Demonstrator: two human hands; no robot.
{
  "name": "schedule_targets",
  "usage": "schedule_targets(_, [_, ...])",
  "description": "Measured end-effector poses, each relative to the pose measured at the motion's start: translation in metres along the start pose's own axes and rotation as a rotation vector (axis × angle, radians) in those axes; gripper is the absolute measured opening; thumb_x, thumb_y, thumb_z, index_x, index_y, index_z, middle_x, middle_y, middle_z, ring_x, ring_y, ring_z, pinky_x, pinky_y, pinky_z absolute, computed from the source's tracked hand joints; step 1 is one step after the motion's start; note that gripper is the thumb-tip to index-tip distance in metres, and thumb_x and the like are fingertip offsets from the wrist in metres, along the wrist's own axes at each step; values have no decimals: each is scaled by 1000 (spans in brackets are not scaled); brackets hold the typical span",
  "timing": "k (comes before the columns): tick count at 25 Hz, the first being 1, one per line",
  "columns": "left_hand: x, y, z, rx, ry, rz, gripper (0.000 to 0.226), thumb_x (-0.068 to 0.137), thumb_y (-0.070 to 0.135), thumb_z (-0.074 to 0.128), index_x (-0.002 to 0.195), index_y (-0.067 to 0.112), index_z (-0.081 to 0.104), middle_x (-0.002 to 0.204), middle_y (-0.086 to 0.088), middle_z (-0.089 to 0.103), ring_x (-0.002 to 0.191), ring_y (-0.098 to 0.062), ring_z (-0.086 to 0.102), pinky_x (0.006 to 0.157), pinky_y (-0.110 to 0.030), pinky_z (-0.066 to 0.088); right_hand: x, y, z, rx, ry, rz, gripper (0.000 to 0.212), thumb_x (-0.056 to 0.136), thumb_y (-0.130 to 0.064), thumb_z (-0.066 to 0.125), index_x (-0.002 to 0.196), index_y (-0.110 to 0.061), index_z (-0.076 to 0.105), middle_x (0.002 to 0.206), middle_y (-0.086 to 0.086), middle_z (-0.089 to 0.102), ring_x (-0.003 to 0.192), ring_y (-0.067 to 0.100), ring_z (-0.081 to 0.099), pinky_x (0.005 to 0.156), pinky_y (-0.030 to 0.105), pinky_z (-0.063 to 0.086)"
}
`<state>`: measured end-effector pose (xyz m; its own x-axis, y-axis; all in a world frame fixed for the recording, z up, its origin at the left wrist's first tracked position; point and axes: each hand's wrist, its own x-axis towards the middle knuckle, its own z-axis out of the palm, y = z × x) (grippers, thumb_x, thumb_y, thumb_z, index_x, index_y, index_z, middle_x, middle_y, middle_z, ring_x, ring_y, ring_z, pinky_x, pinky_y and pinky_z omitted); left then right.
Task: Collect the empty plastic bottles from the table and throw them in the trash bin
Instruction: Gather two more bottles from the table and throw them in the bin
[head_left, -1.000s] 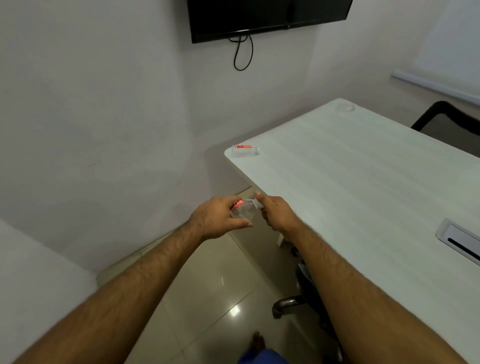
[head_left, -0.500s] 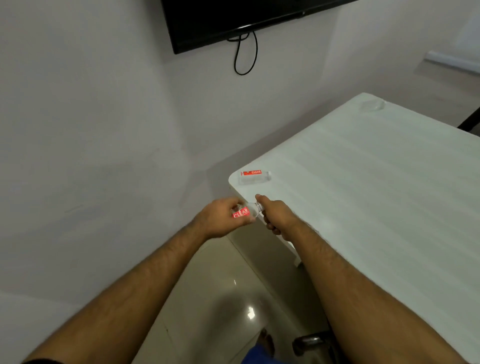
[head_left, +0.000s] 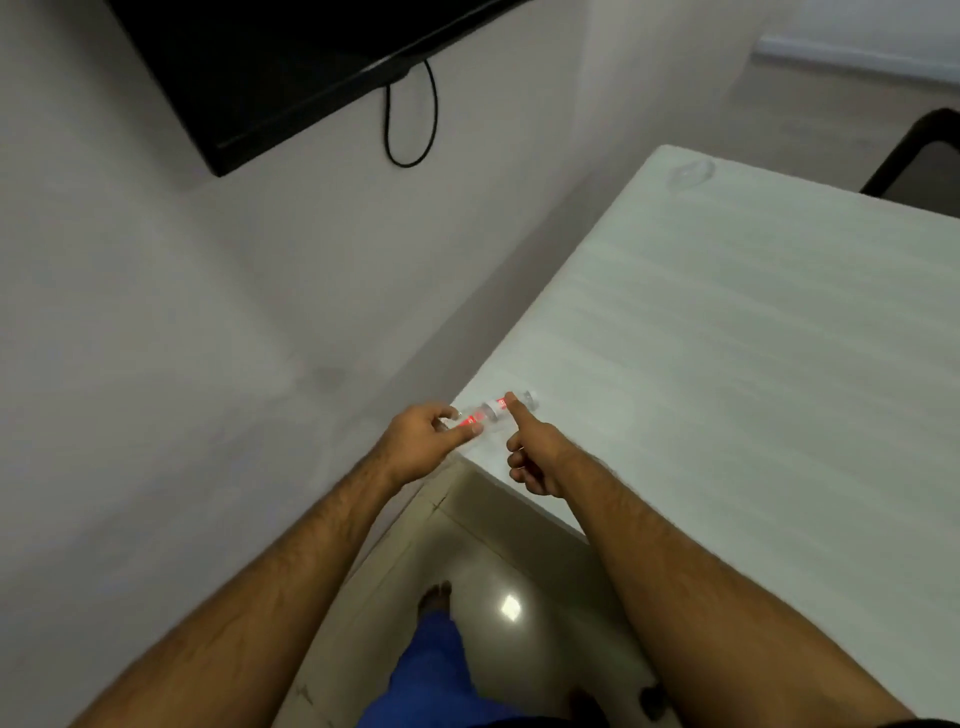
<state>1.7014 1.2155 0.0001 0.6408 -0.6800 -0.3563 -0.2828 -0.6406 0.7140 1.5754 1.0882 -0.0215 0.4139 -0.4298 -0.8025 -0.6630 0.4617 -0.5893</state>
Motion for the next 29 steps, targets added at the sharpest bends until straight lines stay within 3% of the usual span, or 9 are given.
schedule_targets(3, [63, -3, -24, -81, 59, -28, 43, 87, 49, 65, 112, 14, 62, 105, -5, 68, 83, -16, 64, 60, -24, 50, 42, -8, 24, 100, 297, 47, 80, 78, -84, 41, 104, -12, 62, 89, 7, 70, 71, 20, 68, 55, 22, 53])
schedule_targets(5, [96, -4, -33, -113, 16, -41, 42, 88, 46, 64, 116, 15, 60, 108, -6, 66, 85, -16, 63, 66, -25, 51, 63, -10, 34, 68, 416, 101, 81, 76, -86, 41, 97, -12, 62, 84, 8, 71, 67, 22, 70, 62, 26, 58])
schedule_targets(8, [136, -8, -31, -83, -82, -50, 46, 88, 48, 64, 121, 17, 58, 114, -5, 65, 92, -20, 64, 76, -31, 55, 89, -19, 48, 2, 509, 163, 79, 74, -88, 41, 93, -14, 61, 82, 4, 71, 61, 19, 68, 68, 26, 59])
schedule_targets(11, [155, -7, -26, -62, -149, -50, 49, 88, 50, 63, 124, 18, 57, 120, -5, 65, 98, -23, 65, 80, -35, 56, 109, -25, 53, -46, 577, 159, 75, 73, -83, 52, 111, -19, 58, 108, 5, 71, 85, 23, 70, 85, 35, 59])
schedule_targets(15, [155, 4, -13, -83, -215, -69, 49, 88, 50, 63, 126, 19, 56, 122, -4, 64, 101, -25, 66, 86, -39, 58, 106, -24, 54, 180, 566, 117, 68, 74, -64, 69, 121, -20, 47, 116, 5, 64, 95, 25, 67, 74, 39, 60])
schedule_targets(20, [117, 33, 27, -202, -340, -71, 44, 91, 44, 61, 129, 22, 57, 121, -3, 67, 100, -22, 68, 87, -39, 58, 42, 9, 24, 562, 657, -62, 55, 81, -55, 71, 117, -23, 47, 107, 0, 64, 80, 14, 67, 57, 29, 52])
schedule_targets(24, [34, 84, 91, -267, -563, 9, 39, 92, 38, 63, 126, 20, 60, 118, -2, 69, 100, -21, 68, 86, -35, 56, -56, 72, -33, 737, 817, -186, 53, 86, -59, 62, 121, -20, 56, 111, 3, 70, 91, 21, 71, 77, 42, 63])
schedule_targets(27, [-57, 133, 138, -308, -750, 102, 26, 93, 33, 63, 114, 18, 64, 109, -3, 71, 98, -21, 69, 88, -38, 55, -146, 136, -73, 864, 962, -252, 46, 91, -56, 57, 117, -18, 63, 107, 3, 74, 90, 20, 74, 75, 39, 63])
schedule_targets(29, [-110, 159, 165, -346, -841, 143, 29, 92, 29, 66, 117, 16, 63, 110, -5, 72, 99, -23, 70, 85, -39, 57, -200, 165, -92, 909, 1015, -304, 40, 95, -52, 55, 113, -18, 65, 105, 3, 75, 89, 19, 74, 67, 32, 62])
